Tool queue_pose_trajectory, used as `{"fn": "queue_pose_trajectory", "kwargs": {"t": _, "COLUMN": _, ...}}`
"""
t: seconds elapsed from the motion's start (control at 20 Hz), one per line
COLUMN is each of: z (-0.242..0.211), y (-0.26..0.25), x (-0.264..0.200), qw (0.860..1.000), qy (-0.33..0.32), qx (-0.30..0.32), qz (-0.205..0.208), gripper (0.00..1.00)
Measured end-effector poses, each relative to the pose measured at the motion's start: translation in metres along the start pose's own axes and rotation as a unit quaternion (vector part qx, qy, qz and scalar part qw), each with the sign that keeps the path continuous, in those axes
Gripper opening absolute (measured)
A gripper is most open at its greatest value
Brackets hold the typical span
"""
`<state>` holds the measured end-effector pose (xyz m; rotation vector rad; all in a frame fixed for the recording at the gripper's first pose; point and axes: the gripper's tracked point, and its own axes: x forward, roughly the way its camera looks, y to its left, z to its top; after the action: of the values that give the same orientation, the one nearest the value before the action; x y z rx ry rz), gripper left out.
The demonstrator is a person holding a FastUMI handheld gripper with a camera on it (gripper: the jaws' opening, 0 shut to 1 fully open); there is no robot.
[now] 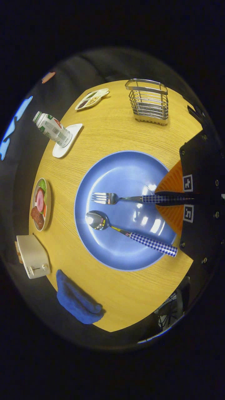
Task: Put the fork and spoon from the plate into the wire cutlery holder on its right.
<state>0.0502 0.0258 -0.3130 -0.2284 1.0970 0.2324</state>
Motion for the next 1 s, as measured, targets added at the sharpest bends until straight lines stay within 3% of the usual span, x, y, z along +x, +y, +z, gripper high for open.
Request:
{"fn": "queue_pose_trajectory", "kwargs": {"t": 0.35, "z": -0.007, "y": -0.03, "x": -0.046, "qw": 0.996, "qy": 0.033, "qx": -0.087, "qz": 0.002, "gripper": 0.01}}
{"fn": "queue_pose_trajectory", "kwargs": {"t": 0.8, "z": -0.036, "y": -0.128, "x": -0.125, "qw": 0.974, "qy": 0.079, "qx": -0.202, "qz": -0.062, "gripper": 0.01}}
{"fn": "queue_pose_trajectory", "kwargs": {"t": 1.0, "z": -0.046, "y": -0.183, "x": -0.148, "qw": 0.966, "qy": 0.102, "qx": -0.208, "qz": -0.11, "gripper": 0.01}}
